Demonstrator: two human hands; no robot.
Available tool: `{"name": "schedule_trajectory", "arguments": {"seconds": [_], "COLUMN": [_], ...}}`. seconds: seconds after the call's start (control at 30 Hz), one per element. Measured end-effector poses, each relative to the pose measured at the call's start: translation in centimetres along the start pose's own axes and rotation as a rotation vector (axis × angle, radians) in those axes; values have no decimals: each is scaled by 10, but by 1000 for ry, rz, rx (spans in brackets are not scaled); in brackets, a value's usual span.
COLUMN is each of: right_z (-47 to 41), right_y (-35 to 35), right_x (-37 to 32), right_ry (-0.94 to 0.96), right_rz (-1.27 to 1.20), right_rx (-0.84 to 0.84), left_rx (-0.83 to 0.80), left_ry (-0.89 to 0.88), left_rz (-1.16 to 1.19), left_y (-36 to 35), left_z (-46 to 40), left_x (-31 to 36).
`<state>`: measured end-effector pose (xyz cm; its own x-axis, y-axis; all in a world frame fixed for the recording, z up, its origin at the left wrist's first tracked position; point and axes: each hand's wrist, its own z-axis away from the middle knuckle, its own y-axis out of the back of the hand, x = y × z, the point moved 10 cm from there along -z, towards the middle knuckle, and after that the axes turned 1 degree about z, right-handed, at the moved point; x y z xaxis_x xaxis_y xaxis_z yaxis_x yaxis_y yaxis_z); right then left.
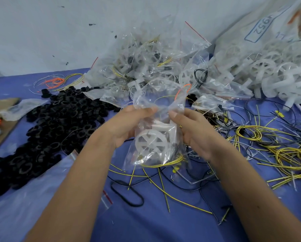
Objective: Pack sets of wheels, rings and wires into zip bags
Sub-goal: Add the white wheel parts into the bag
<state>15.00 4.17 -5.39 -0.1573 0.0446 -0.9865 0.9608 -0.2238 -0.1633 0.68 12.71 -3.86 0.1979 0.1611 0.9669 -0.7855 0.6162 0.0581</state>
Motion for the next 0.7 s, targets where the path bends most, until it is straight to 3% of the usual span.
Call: {"name": "schedule_trajectory", "arguments": {"seconds": [0.23, 0.43, 0.7], "right_z": [3, 6, 9], "right_y": [4, 22, 26], "right_x": [-15, -33, -33], "right_ry": [70, 280, 249], "right_rz": [-36, 108, 117], "right_rx": [51, 260, 310], "left_rx": [-210, -435, -452], "left_ry": [57, 67, -24], "left_rz": [-93, -67, -49], "left_y": [-12, -29, -37], "left_z": [9, 13, 10], "left_x": [-12, -19, -16]}}
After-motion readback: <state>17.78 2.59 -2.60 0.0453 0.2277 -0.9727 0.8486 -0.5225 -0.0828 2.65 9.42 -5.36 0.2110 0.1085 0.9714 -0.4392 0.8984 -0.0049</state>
